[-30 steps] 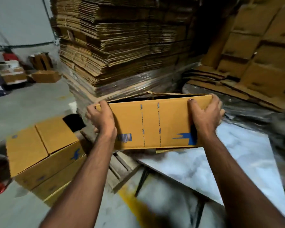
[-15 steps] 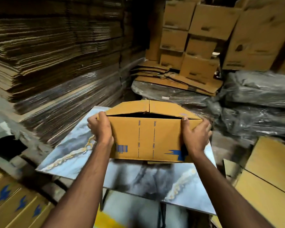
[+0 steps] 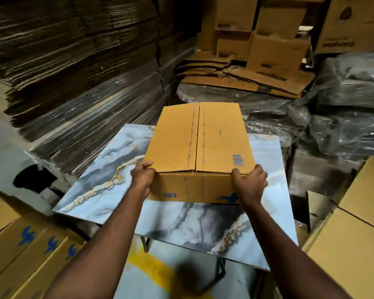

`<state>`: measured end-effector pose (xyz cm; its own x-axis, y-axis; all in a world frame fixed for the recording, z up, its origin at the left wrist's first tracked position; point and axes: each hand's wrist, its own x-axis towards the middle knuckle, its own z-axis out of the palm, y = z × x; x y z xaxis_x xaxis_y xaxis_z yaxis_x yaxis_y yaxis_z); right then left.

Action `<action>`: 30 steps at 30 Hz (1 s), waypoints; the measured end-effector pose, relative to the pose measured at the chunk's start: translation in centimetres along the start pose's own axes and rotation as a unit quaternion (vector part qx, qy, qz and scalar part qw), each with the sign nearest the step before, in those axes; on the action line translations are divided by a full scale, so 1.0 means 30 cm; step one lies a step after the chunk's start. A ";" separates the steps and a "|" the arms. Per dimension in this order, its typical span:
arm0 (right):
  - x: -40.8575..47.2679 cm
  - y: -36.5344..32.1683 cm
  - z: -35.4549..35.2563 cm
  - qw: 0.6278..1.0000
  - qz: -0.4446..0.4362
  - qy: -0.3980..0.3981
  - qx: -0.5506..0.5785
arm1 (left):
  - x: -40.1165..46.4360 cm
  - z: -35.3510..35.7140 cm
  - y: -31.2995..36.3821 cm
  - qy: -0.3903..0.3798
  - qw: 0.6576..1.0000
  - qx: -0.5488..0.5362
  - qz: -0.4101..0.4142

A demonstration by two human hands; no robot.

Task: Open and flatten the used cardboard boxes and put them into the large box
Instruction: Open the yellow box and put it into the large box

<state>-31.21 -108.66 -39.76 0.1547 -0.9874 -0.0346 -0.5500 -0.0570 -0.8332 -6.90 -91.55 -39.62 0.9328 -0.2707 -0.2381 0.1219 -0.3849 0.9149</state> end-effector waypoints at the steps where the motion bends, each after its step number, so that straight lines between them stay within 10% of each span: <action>1: 0.003 0.013 0.012 1.000 0.000 -0.005 -0.013 | 0.007 0.002 -0.014 -0.008 1.000 0.013 0.000; 16: -0.057 0.018 0.198 0.998 -0.013 0.061 -0.019 | 0.252 -0.071 -0.060 -0.106 0.963 0.179 0.169; 24: -0.163 0.047 0.235 0.990 0.067 0.066 0.102 | 0.218 -0.019 0.054 -0.073 0.895 0.270 0.348; 30: -0.219 0.193 0.227 0.926 0.268 0.032 0.266 | 0.150 0.121 0.165 -0.255 0.800 0.275 0.469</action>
<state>-29.82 -101.48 -48.10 -0.0814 -0.8606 -0.5028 -0.0502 0.5074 -0.8603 -3.35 -97.87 -37.36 0.2496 -0.9385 0.2385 -0.8490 -0.0936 0.5201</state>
